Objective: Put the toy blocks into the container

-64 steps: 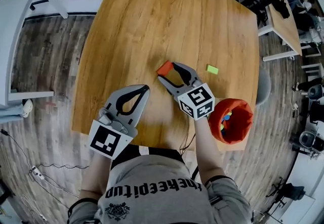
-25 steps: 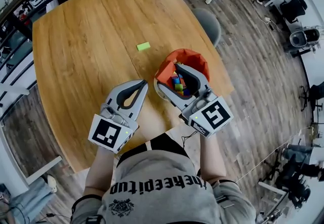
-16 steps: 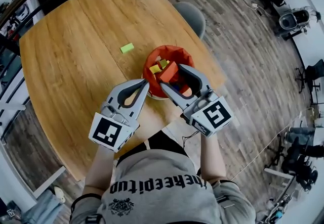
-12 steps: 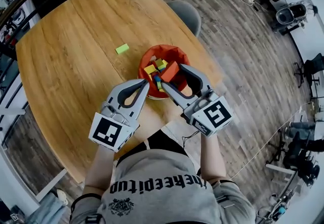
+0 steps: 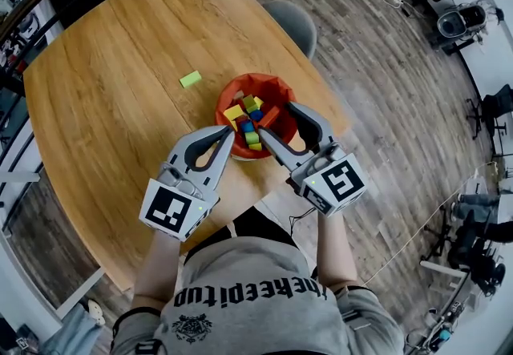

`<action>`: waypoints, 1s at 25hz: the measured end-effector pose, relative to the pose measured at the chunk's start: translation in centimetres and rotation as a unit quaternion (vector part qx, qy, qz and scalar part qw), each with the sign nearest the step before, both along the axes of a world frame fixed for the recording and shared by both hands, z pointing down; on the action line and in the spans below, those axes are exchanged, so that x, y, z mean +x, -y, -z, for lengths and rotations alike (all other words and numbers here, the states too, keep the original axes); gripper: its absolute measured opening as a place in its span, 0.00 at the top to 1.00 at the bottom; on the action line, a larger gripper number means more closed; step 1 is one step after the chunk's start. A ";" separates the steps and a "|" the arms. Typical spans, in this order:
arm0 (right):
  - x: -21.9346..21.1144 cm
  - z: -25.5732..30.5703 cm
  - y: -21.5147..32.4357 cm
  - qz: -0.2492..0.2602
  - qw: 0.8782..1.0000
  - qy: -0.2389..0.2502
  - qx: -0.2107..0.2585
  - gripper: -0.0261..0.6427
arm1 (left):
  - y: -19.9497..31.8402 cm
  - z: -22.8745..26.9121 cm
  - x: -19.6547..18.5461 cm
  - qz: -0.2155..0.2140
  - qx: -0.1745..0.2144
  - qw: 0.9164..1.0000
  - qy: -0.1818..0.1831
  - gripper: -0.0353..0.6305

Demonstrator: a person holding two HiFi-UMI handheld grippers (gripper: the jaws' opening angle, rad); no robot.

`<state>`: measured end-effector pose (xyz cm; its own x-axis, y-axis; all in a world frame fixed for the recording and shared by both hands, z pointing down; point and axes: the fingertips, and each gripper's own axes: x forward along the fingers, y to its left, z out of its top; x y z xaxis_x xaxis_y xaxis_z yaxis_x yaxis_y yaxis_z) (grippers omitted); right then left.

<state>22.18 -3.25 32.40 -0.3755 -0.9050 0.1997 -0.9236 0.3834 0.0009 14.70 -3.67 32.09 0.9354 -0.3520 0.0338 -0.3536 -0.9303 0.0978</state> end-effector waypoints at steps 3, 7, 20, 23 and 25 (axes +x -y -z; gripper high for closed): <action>0.1 0.2 0.2 0.002 1.000 0.005 0.003 0.56 | 0.2 -0.1 -0.1 0.005 -0.003 1.000 0.004 0.93; 0.2 0.4 0.4 0.006 1.000 0.011 0.002 0.57 | 0.3 0.2 -0.2 0.010 0.000 1.000 -0.001 0.93; -2.2 1.5 0.7 0.046 0.998 0.035 0.012 0.94 | 0.7 0.9 -2.4 0.042 0.008 0.999 -0.003 0.93; -3.9 1.9 0.7 0.069 0.997 0.042 0.017 0.94 | 0.7 1.1 -3.6 0.056 0.013 0.998 -0.006 0.93; -5.4 2.1 0.8 0.086 0.995 0.046 0.021 0.94 | 0.7 1.2 -4.6 0.068 0.017 0.998 -0.008 0.93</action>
<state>16.82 -4.10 30.33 -0.5410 -0.8324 0.1203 -0.8409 0.5376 -0.0615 10.13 -4.35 30.86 0.8794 -0.4760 0.0051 -0.4751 -0.8769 0.0730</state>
